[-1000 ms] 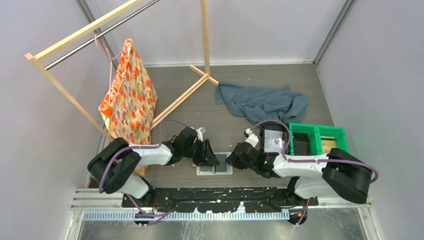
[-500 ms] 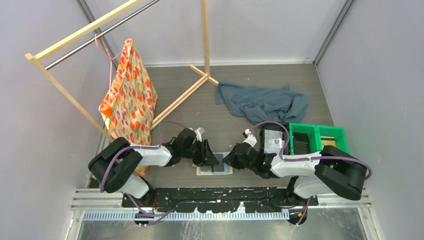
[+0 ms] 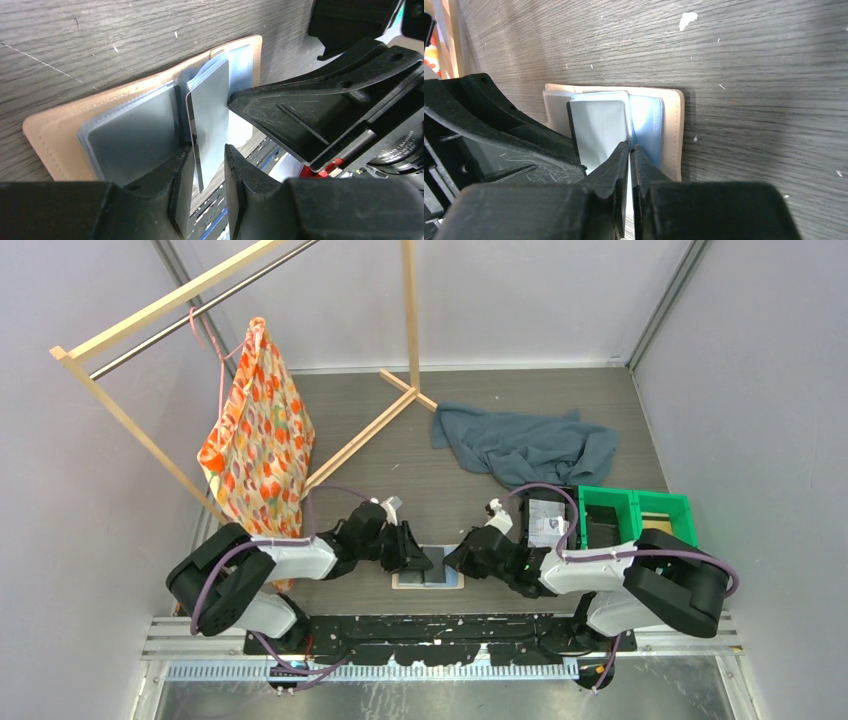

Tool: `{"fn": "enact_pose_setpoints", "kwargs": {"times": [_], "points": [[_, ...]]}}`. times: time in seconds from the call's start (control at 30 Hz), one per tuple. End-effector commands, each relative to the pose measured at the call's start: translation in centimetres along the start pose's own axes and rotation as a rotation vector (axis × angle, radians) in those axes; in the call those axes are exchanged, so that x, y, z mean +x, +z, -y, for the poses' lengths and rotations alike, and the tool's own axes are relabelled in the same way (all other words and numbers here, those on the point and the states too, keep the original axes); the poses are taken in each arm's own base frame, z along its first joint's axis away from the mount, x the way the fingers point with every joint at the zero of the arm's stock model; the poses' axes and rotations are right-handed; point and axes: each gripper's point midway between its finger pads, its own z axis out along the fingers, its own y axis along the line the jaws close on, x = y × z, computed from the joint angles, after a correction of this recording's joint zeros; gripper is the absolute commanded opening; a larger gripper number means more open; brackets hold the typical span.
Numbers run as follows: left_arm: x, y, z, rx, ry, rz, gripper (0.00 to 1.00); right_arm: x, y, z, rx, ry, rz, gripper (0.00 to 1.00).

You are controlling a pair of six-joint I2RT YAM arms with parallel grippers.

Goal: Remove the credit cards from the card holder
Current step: Remove the credit card from the card holder.

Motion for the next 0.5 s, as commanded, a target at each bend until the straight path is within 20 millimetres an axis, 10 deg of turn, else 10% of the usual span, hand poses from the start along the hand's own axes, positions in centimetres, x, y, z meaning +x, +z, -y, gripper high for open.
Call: {"fn": "enact_pose_setpoints", "kwargs": {"times": [0.0, 0.47], "points": [[-1.58, -0.58, 2.18, 0.084, 0.041, 0.087, 0.31, 0.91, 0.30, 2.05, 0.061, -0.007, -0.028, 0.11], [-1.24, -0.56, 1.98, 0.118, 0.009, 0.096, 0.14, 1.23, 0.88, 2.21, 0.077, -0.006, -0.040, 0.10]]}}
